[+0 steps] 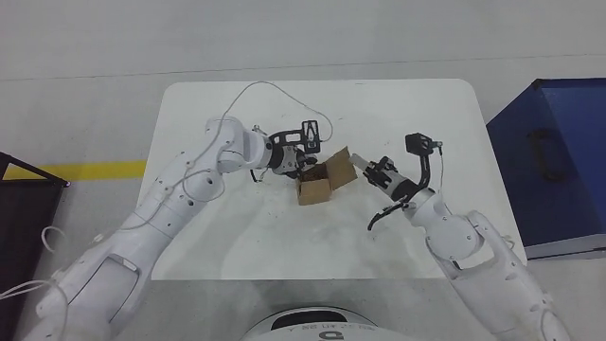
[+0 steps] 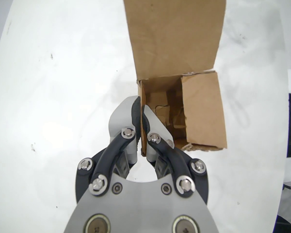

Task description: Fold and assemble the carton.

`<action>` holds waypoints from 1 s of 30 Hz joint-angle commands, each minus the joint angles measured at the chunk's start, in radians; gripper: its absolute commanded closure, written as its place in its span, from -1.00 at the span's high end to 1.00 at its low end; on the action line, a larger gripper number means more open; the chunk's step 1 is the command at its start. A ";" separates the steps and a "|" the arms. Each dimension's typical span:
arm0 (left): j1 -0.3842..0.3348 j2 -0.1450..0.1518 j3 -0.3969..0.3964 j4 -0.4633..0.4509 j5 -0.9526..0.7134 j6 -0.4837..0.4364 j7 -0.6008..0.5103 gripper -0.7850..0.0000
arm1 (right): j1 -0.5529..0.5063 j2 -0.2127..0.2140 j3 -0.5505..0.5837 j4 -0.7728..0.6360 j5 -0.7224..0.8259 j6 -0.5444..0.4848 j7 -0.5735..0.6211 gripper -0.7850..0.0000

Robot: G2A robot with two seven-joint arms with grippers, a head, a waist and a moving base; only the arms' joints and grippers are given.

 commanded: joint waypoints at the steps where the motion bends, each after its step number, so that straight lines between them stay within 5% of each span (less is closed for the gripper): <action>1: -0.020 -0.003 0.007 0.003 0.029 -0.018 0.025 -1.00 | -0.051 0.002 0.062 -0.013 0.055 -0.037 -0.043 0.73; 7: -0.093 -0.027 0.051 0.018 0.133 -0.051 0.166 -1.00 | -0.146 0.004 0.178 -0.007 0.147 -0.071 -0.078 0.67; 8: -0.105 -0.031 0.061 0.024 0.155 -0.059 0.202 -0.28 | -0.145 0.004 0.181 -0.002 0.148 -0.055 -0.064 0.64; 9: -0.114 -0.036 0.068 0.038 0.173 -0.061 0.234 1.00 | -0.136 0.004 0.179 0.003 0.146 -0.030 -0.042 0.60; 14: -0.146 -0.041 0.071 0.106 0.259 -0.075 0.385 1.00 | -0.008 0.000 0.088 0.041 0.022 0.094 0.067 0.40; 19: -0.119 0.002 -0.027 0.149 0.343 -0.049 0.490 1.00 | 0.136 -0.014 -0.030 0.085 -0.058 0.152 0.138 0.32; 30: 0.205 0.139 -0.359 -0.029 0.416 -0.007 0.548 1.00 | 0.351 -0.050 -0.212 0.158 -0.177 0.230 0.249 0.29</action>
